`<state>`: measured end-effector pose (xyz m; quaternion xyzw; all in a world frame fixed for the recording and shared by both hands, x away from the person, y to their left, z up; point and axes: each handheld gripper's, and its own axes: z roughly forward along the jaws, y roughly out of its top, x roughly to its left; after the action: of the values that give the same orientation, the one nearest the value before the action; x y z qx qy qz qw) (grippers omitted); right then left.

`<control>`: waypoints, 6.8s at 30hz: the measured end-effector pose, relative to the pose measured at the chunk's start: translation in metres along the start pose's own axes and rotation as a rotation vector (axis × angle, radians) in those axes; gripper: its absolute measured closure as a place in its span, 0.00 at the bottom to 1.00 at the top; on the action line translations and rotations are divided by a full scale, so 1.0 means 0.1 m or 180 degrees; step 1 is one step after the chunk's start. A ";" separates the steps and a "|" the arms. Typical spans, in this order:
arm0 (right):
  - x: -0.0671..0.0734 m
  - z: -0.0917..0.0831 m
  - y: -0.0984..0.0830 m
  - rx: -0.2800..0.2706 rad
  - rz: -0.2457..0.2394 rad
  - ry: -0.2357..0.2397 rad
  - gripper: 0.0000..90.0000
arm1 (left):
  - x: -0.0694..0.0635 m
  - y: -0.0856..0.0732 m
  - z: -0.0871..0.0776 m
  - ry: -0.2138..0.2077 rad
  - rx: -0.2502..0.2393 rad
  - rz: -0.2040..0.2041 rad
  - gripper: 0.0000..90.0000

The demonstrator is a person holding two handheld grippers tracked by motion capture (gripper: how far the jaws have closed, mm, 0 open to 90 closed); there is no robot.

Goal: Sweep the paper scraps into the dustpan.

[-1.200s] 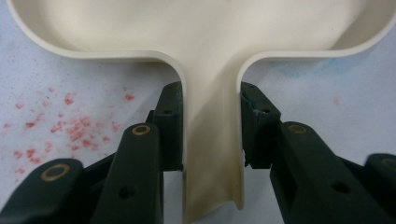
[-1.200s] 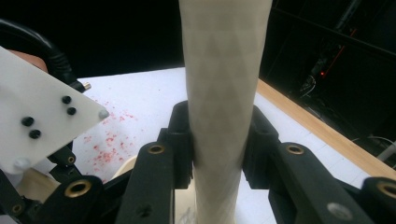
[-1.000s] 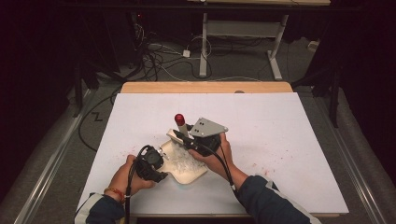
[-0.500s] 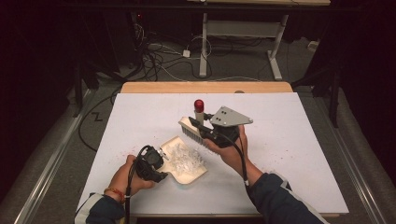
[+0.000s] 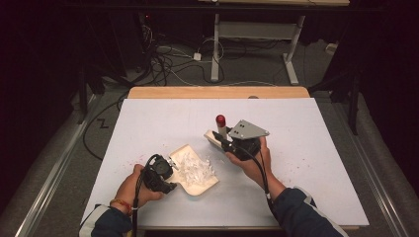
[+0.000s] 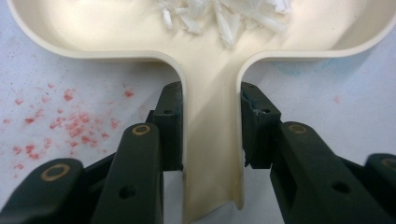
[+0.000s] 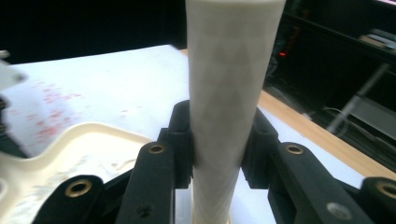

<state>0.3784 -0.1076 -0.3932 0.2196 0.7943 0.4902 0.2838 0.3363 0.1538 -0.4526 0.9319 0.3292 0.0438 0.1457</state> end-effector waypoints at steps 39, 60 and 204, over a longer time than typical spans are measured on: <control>-0.07 -0.63 -0.06 -0.0080 0.0071 0.0168 0.78 | 0.02 -0.02 -0.01 -0.0018 0.0008 -0.0009 0.70; 0.43 -0.23 0.17 -0.0177 0.0077 0.0648 0.78 | 0.06 -0.05 -0.02 -0.0018 -0.0021 -0.0024 0.70; -1.01 -1.61 -0.70 0.0214 0.0464 0.0491 0.78 | 0.59 -0.44 -0.09 0.0551 -0.0683 -0.1381 0.70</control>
<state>0.3409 -0.3059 -0.3745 0.2479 0.8117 0.4980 0.1780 0.3547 0.2254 -0.4575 0.8115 0.5261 0.1258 0.2210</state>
